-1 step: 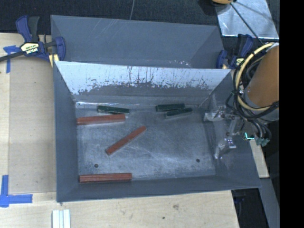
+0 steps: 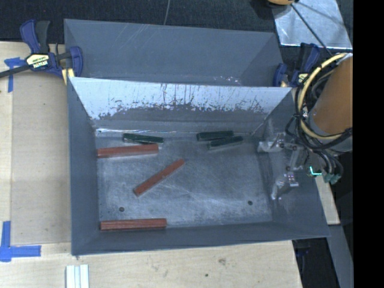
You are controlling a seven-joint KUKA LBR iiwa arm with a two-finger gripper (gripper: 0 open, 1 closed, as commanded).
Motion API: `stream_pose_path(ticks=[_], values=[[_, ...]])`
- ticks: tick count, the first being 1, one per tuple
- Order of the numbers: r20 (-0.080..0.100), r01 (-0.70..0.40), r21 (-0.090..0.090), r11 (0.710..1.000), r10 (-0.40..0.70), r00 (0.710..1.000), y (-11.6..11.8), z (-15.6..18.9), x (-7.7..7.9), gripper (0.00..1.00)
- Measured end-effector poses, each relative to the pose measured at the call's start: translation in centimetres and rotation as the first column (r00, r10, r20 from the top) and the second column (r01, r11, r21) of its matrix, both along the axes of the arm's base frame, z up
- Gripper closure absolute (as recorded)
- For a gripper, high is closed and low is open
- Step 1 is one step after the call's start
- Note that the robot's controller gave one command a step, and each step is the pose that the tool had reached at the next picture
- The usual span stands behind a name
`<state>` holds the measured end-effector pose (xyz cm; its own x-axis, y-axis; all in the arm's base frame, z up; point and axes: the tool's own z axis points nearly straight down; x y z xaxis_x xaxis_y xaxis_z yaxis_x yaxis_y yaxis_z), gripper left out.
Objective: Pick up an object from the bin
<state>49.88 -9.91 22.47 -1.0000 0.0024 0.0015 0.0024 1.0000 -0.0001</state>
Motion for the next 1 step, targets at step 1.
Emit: stream_pose_path(ticks=[1], values=[[0.004, -0.005, -0.001, 1.0, 0.005, 1.0, 1.16, 2.17, 1.46, 0.0]])
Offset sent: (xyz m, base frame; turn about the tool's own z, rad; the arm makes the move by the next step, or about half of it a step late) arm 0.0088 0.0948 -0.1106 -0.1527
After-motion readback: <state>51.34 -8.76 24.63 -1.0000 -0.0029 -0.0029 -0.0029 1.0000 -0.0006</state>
